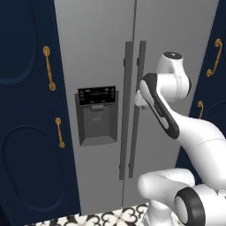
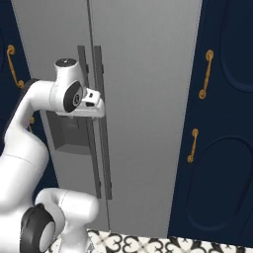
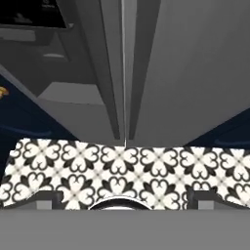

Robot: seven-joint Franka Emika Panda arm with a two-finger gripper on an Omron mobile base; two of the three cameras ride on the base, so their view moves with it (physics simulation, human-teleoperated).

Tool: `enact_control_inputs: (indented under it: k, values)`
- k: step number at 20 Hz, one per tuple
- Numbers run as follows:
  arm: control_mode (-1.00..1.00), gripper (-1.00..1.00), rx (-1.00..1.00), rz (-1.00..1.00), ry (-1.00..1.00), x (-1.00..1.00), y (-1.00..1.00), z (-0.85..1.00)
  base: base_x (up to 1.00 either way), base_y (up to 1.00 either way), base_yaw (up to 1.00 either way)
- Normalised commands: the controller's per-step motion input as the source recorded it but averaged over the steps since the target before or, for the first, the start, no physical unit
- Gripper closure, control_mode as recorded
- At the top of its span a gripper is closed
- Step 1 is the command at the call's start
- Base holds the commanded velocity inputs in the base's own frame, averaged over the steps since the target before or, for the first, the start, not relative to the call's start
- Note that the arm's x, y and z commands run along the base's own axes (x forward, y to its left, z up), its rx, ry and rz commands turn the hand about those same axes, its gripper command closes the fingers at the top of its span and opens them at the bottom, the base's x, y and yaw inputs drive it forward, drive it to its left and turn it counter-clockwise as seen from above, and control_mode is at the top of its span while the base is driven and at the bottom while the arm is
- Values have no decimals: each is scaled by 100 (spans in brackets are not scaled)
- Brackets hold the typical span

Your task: Take the strawberry from the fridge and place it on top of the pancake, located on the dining counter.

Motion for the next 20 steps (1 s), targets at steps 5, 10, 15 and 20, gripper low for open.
enact_control_inputs:
  k: [5, 10, 15, 20]
  values:
    - [-100, -100, 3, 1, -23, 95, -1, -25, 0, 0, 0]
    - [-100, -100, 1, 0, -2, 100, -4, -1, 0, 0, 0]
    - [-100, -100, 0, -1, 2, 79, 0, 0, 0, 0, 0]
    - [-100, -100, 0, 0, -1, 64, -5, -3, 0, 0, 0]
